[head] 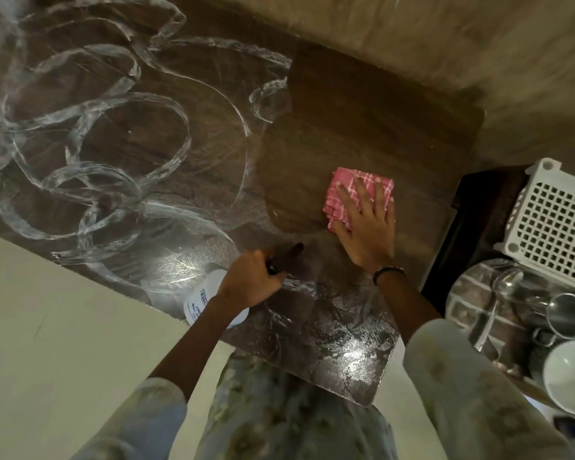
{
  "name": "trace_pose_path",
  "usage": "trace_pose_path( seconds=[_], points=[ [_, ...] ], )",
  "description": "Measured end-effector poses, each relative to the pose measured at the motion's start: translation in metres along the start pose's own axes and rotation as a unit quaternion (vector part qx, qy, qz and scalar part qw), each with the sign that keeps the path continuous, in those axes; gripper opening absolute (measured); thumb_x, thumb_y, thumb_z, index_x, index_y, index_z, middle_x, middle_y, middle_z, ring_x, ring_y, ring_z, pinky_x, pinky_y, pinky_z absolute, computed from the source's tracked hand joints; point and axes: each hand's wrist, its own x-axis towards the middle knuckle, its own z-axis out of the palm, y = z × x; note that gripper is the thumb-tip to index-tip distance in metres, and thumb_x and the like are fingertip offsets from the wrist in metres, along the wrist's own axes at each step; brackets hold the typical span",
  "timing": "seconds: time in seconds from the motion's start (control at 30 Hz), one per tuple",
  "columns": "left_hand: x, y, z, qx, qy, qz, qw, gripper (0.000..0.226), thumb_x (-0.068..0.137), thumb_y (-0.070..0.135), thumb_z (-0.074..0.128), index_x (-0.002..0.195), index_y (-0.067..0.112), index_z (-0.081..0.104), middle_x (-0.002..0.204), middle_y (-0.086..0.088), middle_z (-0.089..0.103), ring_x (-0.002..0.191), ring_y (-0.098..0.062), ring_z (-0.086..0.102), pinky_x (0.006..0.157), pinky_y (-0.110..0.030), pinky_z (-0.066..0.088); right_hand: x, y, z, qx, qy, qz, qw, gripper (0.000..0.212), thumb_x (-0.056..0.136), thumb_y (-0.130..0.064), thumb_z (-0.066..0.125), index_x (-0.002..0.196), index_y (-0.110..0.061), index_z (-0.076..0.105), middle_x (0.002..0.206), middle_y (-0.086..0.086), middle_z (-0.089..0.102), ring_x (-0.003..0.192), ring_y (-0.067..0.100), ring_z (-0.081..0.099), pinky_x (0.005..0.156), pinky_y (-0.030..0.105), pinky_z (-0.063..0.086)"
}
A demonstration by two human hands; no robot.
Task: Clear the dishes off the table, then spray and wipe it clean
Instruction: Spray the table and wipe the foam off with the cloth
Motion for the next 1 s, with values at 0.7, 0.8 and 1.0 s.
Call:
trace_pose_path(
  seconds=[0.7, 0.8, 1.0],
  points=[
    [-0.02, -0.018, -0.006, -0.049, 0.072, -0.067, 0.994, 0.013, 0.08, 0.014, 0.066, 0.089, 0.008, 0.071, 0.053, 0.003, 0.053, 0.045, -0.009, 0.047, 0.047, -0.021, 0.033, -0.011, -0.067, 0.019, 0.03, 0.0, -0.044, 0.999, 0.062, 0.091, -0.049, 0.039, 0.149, -0.033, 0.022, 0.16, 0.003, 0.011, 0.146, 0.037, 0.0, 0.11, 0.059, -0.005],
    [-0.026, -0.019, -0.011, -0.084, 0.092, -0.064, 0.99, 0.007, 0.08, 0.009, 0.065, 0.074, 0.013, 0.064, 0.046, 0.006, 0.044, 0.035, -0.006, 0.042, 0.04, -0.014, 0.028, -0.029, -0.083, 0.031, 0.019, -0.001, -0.137, 0.99, 0.057, 0.091, -0.047, 0.037, 0.147, -0.033, 0.028, 0.159, 0.001, 0.018, 0.146, 0.035, 0.004, 0.115, 0.058, -0.003],
    [-0.039, -0.02, -0.012, -0.116, 0.096, -0.058, 0.987, 0.009, 0.083, 0.013, 0.066, 0.075, 0.014, 0.061, 0.051, 0.003, 0.049, 0.046, -0.01, 0.044, 0.05, -0.022, 0.032, -0.075, -0.025, 0.035, -0.068, -0.034, -0.223, 0.972, 0.066, 0.089, -0.062, 0.035, 0.148, -0.037, 0.021, 0.159, 0.0, 0.014, 0.146, 0.032, 0.006, 0.115, 0.061, 0.011]
  ],
)
